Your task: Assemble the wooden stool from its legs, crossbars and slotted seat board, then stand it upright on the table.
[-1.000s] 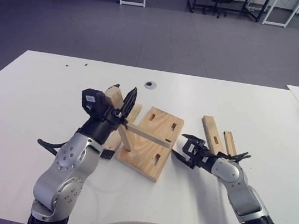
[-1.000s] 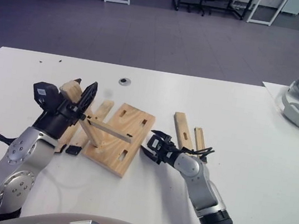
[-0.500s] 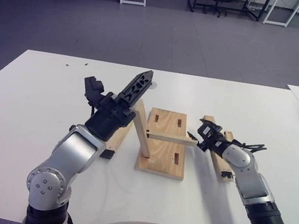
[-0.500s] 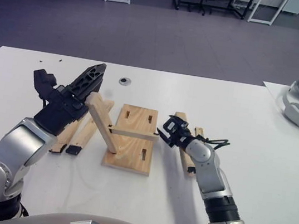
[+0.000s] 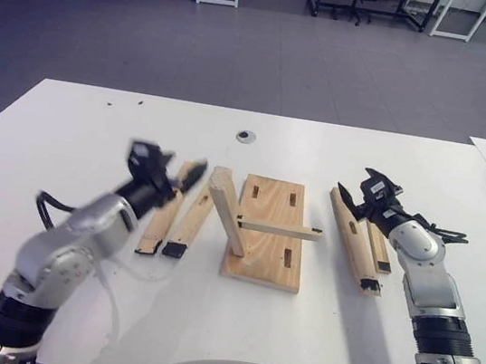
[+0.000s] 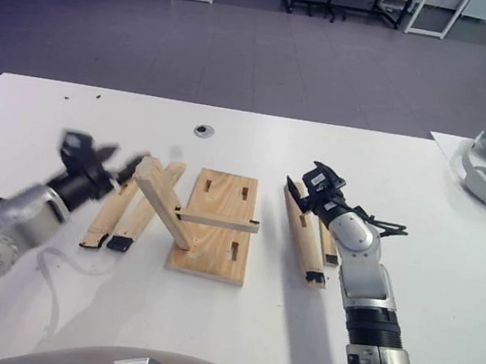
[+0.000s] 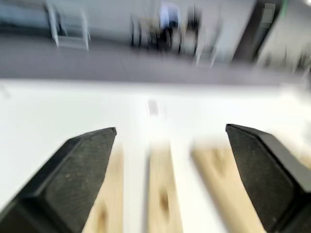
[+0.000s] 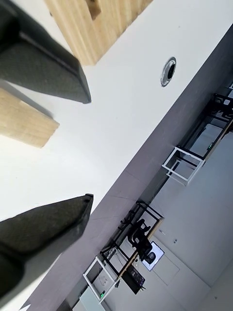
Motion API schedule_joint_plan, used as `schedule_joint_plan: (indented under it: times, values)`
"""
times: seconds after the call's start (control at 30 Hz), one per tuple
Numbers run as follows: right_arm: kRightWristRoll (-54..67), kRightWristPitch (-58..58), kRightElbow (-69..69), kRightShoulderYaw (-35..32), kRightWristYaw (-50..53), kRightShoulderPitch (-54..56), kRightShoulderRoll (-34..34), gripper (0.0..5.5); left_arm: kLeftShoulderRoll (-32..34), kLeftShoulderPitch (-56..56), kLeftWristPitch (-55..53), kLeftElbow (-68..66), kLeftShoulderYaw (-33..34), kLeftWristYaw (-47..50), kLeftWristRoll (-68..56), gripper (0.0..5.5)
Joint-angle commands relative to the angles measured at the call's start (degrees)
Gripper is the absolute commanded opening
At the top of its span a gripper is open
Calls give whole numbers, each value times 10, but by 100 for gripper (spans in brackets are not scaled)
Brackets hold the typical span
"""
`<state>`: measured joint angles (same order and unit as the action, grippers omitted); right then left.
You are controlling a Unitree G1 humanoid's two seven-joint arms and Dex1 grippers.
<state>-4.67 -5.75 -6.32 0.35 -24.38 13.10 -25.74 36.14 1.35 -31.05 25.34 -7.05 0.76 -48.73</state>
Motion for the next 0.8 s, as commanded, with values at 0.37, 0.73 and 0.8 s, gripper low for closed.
schedule_joint_plan:
  times: [0.37, 0.73, 0.8]
  values:
    - [-4, -2, -27, 28, -2, 13, 7, 347, -33, 20, -85, -70, -52, -61, 194, 311]
    - [272, -164, 42, -73, -81, 121, 78, 347, -90, -77, 24, -3, 29, -162, 202, 207]
    - [399, -248, 54, -109, -100, 190, 101, 347, -70, -125, 62, -5, 33, -210, 223, 207]
